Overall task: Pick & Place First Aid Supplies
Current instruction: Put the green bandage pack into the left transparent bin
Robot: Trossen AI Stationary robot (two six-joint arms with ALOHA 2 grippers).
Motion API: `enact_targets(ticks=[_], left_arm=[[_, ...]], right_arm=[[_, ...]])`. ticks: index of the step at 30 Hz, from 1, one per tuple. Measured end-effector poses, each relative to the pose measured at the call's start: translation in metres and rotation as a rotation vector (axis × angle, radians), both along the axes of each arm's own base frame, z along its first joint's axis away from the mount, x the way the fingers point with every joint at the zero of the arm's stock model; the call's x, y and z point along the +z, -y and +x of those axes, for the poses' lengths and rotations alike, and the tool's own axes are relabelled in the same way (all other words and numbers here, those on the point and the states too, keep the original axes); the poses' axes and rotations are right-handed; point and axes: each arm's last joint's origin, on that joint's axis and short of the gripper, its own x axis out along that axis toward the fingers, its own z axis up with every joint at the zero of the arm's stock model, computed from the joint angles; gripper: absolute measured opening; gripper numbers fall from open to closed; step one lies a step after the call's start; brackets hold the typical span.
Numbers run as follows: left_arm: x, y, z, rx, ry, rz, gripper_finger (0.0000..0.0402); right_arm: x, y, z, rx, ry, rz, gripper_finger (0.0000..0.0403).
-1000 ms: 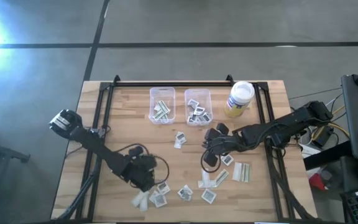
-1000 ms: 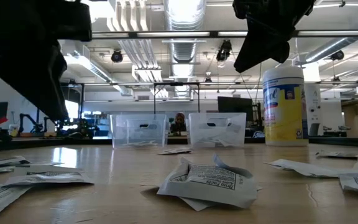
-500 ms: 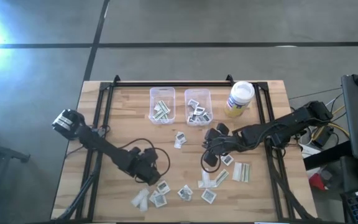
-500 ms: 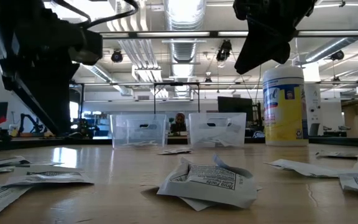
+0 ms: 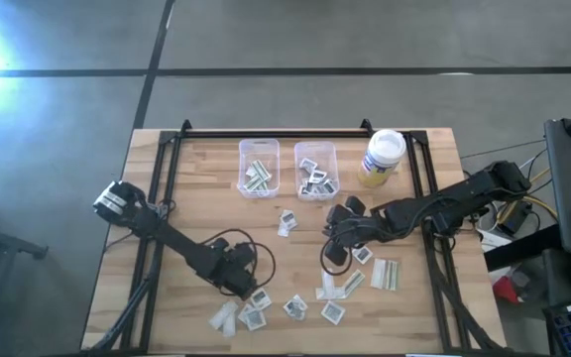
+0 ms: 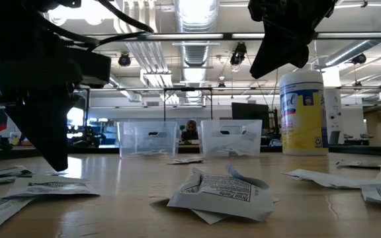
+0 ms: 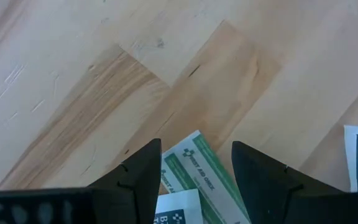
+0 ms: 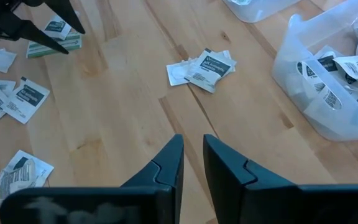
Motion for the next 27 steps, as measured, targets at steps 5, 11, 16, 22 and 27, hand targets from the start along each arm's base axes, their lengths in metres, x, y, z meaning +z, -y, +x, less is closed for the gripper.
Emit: enact_targets(ticks=[5,11,16,22,27], left_arm=[[-0.0015,-0.0017,-0.0023,-0.005,-0.031,0.020,0.0188],[-0.0065,-0.0041,-0.0015,-0.023,-0.070,0.035,0.0175],[-0.0065,-0.0041,-0.0011,-0.045,-0.073,0.033,0.0150],[-0.0067,-0.0042,-0.0011,-0.071,-0.079,0.039,0.0107],[-0.0070,-0.0050,-0.0010,-0.094,-0.087,0.049,0.0069]], right_arm=[[0.0000,0.0000,0.0000,0.000,0.000,0.000,0.0065],[0.0000,0.0000,0.0000,0.000,0.000,0.000,0.0072],[0.0001,0.0000,0.0001,0.000,0.001,0.000,0.0075],[-0.0002,0.0000,0.0000,0.000,0.001,0.000,0.0067],[-0.0005,0.0000,-0.0001,0.000,0.000,0.000,0.0059]])
